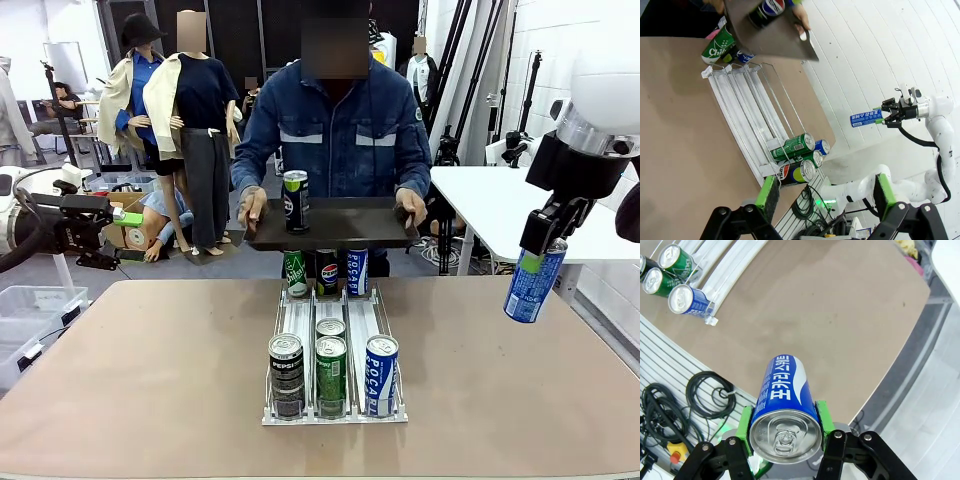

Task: Retrieve and hand over the desired beverage to the person.
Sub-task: Place the picked can on the Handle tray extended by the person.

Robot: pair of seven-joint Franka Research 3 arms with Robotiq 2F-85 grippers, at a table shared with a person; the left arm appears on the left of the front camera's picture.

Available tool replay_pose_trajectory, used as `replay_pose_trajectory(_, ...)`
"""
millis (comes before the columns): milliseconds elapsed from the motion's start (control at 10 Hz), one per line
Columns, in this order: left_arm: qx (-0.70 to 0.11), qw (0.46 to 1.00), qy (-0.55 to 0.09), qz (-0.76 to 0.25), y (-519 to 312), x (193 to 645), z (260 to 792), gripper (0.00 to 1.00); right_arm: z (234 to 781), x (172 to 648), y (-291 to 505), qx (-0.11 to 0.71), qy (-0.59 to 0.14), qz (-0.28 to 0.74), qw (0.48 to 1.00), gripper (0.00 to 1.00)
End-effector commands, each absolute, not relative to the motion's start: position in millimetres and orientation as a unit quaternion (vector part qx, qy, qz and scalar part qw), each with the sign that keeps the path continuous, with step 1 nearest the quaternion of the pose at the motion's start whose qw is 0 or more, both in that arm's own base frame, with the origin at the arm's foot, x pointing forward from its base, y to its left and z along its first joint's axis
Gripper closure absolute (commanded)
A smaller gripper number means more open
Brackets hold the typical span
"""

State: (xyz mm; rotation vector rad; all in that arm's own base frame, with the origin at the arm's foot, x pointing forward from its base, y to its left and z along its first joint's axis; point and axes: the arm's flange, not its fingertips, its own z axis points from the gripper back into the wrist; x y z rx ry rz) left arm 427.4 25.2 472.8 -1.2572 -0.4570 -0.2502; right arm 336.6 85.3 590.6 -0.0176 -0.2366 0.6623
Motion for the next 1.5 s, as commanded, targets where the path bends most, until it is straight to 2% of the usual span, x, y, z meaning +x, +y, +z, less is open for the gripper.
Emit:
replay_pose_trajectory(0,-0.587,0.772,-0.216,-0.112,25,427,474,0.0,592,336,85,-0.009,-0.117,0.325,0.938,1.0)
replay_pose_trajectory(700,-0.587,0.772,-0.216,-0.112,25,427,474,0.0,597,341,90,-0.007,-0.116,0.32,0.94,1.0)
replay_pose_trajectory(1400,-0.587,0.772,-0.216,-0.112,25,427,474,0.0,649,412,160,-0.021,-0.109,0.365,0.924,1.0)
